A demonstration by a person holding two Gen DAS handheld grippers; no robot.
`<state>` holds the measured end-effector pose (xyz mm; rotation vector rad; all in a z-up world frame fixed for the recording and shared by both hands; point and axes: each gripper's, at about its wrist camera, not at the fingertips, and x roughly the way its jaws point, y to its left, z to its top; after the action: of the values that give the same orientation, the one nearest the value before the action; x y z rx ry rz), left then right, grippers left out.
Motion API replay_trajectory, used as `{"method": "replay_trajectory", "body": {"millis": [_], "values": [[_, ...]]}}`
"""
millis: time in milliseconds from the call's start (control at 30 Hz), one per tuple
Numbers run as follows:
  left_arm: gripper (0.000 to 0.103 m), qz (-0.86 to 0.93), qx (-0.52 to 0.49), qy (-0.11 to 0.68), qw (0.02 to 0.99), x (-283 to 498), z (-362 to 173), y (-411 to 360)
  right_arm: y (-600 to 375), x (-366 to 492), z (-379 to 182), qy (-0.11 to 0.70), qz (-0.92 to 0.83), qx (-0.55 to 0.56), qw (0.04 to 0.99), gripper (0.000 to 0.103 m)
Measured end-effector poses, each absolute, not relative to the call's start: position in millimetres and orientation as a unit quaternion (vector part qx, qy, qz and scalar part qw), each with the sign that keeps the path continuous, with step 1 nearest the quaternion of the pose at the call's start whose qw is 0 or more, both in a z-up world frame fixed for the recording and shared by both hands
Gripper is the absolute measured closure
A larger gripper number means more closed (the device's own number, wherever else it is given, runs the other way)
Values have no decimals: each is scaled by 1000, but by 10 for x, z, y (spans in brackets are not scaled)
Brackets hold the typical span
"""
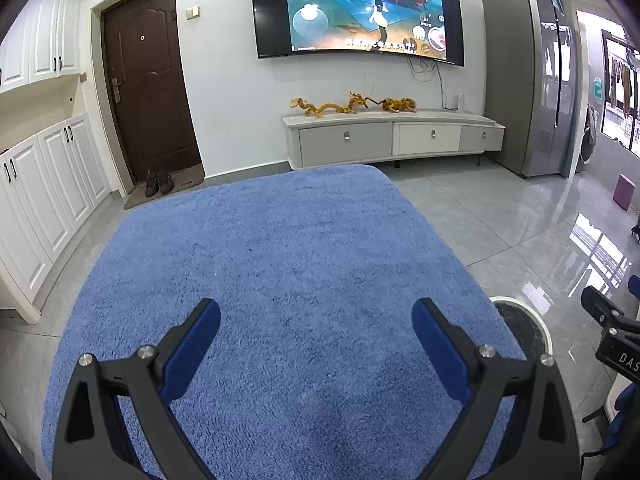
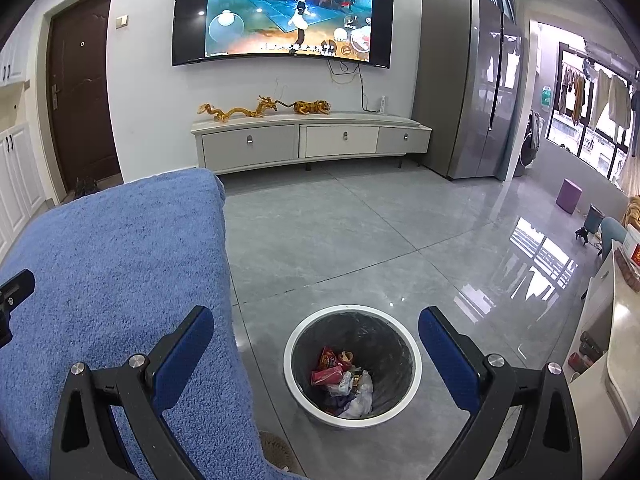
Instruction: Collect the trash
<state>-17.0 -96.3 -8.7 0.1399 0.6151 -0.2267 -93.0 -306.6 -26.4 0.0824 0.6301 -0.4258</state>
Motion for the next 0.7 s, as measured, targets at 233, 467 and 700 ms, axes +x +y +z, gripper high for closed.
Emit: {"method": "replay_trajectory", "body": {"millis": [233, 467, 700], "values": [[6, -109, 65, 305, 944, -145, -97, -939, -3065, -918, -277, 309, -207, 38, 927, 0], [6, -109, 62, 308, 943, -131, -116, -924, -3067, -894, -290, 312, -207, 38, 926, 0], [6, -108, 63, 308, 943, -120, -113, -926, -3069, -889, -289, 313, -207, 37, 926, 0]]}}
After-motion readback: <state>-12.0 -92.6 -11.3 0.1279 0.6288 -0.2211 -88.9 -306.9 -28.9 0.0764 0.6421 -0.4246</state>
